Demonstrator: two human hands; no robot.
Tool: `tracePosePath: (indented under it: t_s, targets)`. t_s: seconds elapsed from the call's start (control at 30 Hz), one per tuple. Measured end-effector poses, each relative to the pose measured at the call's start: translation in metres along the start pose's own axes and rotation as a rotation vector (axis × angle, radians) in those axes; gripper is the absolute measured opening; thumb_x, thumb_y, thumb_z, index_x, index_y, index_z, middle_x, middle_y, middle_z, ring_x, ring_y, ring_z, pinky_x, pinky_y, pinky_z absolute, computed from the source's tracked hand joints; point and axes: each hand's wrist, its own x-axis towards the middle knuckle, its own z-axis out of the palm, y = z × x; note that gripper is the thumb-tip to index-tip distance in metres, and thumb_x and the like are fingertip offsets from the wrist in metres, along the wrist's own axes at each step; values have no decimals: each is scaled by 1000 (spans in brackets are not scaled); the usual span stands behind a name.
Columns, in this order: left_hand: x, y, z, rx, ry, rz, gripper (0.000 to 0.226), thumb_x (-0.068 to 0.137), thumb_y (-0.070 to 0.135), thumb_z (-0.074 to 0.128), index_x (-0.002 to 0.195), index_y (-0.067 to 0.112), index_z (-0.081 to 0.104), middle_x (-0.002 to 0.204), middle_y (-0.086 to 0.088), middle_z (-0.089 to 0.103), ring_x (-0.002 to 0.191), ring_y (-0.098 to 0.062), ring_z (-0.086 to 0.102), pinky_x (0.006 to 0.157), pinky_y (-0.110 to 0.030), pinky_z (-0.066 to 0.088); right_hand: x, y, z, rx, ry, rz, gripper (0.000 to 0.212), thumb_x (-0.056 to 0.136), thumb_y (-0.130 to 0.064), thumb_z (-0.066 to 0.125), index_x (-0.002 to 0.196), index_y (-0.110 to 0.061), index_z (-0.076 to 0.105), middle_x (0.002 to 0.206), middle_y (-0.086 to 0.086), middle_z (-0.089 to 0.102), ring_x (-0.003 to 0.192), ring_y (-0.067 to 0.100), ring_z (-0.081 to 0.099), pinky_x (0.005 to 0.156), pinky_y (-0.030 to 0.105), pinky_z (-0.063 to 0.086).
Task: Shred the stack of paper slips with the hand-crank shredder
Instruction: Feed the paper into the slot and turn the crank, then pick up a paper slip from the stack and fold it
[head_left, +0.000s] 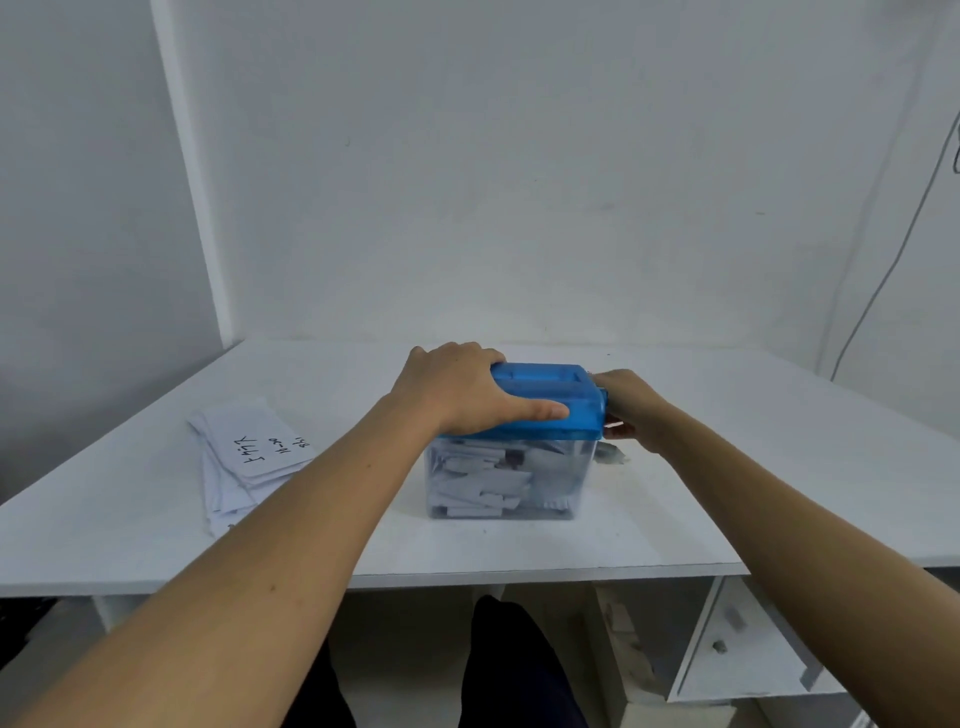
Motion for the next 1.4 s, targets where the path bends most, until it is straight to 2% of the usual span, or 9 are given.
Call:
tracePosePath:
  t_s: [0.33, 0.43, 0.53, 0.67, 0.83, 0.93, 1.07, 1.2, 1.4]
  targets:
    - [4, 3, -8, -21, -113, -58, 106, 63, 99, 46, 146, 33, 46, 145, 10, 53, 128, -19, 51, 104, -41, 42, -19, -60, -10, -62, 51, -296, 31, 95, -43, 63, 98, -13, 68, 98, 2, 69, 89, 16, 64, 73, 26, 51]
    - [10, -4, -21, -385, -213, -86, 96, 77, 80, 58, 154, 25, 38, 156, 4, 42, 141, -21, 41, 112, -38, 32, -25, -84, 7, -221, 28, -408, 26, 93, -42, 64, 97, -16, 66, 94, -1, 69, 88, 14, 64, 75, 28, 52]
    - [10, -26, -39, -635, -86, -98, 68, 92, 51, 64, 150, 20, 46, 151, 2, 49, 140, -19, 43, 111, -33, 29, -31, -102, 31, -343, 35, -482, 19, 91, -40, 64, 93, -21, 64, 92, -2, 68, 87, 14, 64, 75, 30, 52]
    - [-10, -92, -43, -615, 152, -236, 24, 95, 24, 66, 118, 26, 73, 128, 7, 66, 120, -9, 56, 99, -24, 36, -49, -125, 67, -357, -18, -573, 14, 92, -35, 64, 95, -21, 64, 90, -7, 65, 79, 7, 59, 61, 23, 41]
    - [-56, -170, -24, -637, 259, -487, 14, 96, 19, 64, 101, 23, 77, 104, 6, 71, 106, -11, 58, 86, -23, 39, -77, -147, 124, -337, -87, -707, 11, 90, -27, 61, 93, -17, 66, 89, -6, 65, 82, 11, 60, 62, 22, 46]
    - [-81, -202, -1, -591, 332, -674, 14, 94, 17, 66, 104, 17, 76, 113, -2, 71, 114, -20, 59, 92, -28, 41, -80, -140, 163, -332, -188, -699, 10, 89, -24, 62, 93, -16, 65, 92, -4, 64, 86, 15, 59, 62, 26, 44]
    - [-103, -224, 38, -570, 351, -835, 21, 95, 27, 67, 104, 9, 67, 114, -10, 67, 100, -26, 55, 84, -34, 41, -74, -115, 216, -387, -351, -607, 17, 91, -20, 60, 99, -8, 67, 104, 6, 67, 94, 22, 61, 72, 29, 50]
    - [-107, -221, 63, -383, 358, -813, 29, 91, 40, 63, 105, 15, 64, 116, -11, 64, 114, -35, 54, 92, -43, 45, -59, -90, 255, -449, -333, -452, 42, 96, -30, 55, 129, -4, 55, 133, 14, 51, 125, 31, 49, 102, 43, 47]
    - [-108, -214, 66, -310, 347, -791, 36, 91, 43, 62, 117, 19, 59, 121, -5, 61, 120, -31, 48, 95, -43, 43, -40, -71, 297, -429, -189, -272, 57, 96, -54, 48, 136, -13, 54, 139, 10, 51, 131, 31, 42, 106, 41, 35]
